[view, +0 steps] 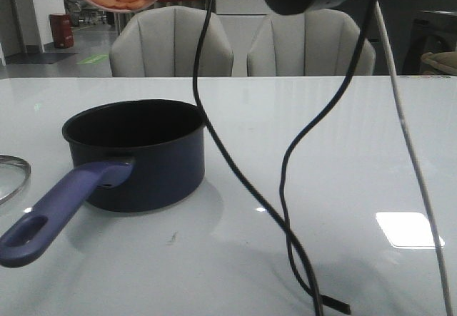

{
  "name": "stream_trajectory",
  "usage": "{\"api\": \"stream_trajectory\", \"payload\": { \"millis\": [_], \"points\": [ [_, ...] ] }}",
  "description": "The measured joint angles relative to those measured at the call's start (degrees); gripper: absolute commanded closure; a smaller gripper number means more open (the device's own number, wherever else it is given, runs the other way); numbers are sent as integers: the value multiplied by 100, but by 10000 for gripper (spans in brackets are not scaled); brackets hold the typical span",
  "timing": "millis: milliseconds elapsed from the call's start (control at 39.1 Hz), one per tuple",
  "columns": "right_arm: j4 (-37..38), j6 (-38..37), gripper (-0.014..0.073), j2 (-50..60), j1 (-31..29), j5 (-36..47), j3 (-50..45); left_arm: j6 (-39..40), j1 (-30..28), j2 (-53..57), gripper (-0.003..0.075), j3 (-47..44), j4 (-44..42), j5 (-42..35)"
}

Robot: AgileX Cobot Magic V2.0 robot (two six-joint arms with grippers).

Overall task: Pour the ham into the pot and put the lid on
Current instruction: 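Tilt the pink bowl with the right gripper to pour ham into pot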

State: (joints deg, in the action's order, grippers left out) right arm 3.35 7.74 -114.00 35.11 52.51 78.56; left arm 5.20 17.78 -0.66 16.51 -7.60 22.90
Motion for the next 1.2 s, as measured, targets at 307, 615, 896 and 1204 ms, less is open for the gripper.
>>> {"api": "stream_trajectory", "payload": {
  "millis": [307, 615, 896, 1204],
  "points": [
    [-148, 200, 474, -139, 0, 862, -139, 0, 0, 0, 95, 0, 0, 0],
    [-195, 1081, 474, -202, 131, 712, -218, 0, 0, 0, 95, 0, 0, 0],
    [-204, 1748, 474, -253, 209, 1165, -506, 0, 0, 0, 95, 0, 0, 0],
    [-240, 1770, 474, -320, 209, 1199, -529, 0, 0, 0, 95, 0, 0, 0]
  ]
}}
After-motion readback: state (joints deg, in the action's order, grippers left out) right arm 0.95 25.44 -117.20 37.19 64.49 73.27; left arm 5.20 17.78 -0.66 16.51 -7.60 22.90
